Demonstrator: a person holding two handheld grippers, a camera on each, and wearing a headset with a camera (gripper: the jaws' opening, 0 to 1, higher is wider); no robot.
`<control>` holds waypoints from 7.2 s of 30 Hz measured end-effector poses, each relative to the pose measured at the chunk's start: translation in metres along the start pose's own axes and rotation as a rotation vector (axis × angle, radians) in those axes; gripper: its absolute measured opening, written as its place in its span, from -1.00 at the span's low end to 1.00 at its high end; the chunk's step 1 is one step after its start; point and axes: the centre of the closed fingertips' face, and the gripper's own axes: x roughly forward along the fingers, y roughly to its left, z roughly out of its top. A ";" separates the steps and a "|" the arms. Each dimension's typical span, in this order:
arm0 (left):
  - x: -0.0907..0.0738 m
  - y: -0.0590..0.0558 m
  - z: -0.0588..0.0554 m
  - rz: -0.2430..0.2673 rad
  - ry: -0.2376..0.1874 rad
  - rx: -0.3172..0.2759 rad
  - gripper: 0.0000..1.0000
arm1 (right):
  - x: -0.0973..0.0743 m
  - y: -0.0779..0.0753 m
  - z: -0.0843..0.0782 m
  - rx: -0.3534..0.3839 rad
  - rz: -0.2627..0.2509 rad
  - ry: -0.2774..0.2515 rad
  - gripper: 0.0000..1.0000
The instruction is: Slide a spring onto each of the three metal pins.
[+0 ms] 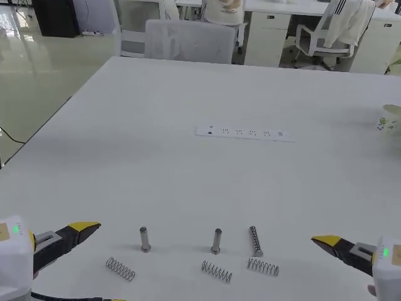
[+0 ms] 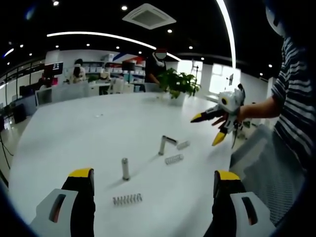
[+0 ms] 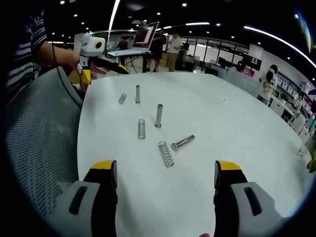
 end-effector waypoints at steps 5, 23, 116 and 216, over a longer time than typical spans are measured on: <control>-0.001 0.002 0.000 0.004 0.000 -0.002 0.96 | 0.000 0.000 -0.001 0.009 0.003 0.001 0.59; -0.003 0.002 -0.002 0.001 0.008 -0.008 0.96 | 0.010 -0.003 0.010 0.028 0.031 -0.013 0.54; -0.008 0.009 -0.014 0.027 0.035 -0.036 0.91 | 0.091 -0.058 0.005 0.442 -0.113 0.288 -0.90; -0.006 0.008 -0.008 0.019 0.039 -0.025 0.90 | 0.025 -0.045 0.009 0.364 -0.120 0.126 -0.73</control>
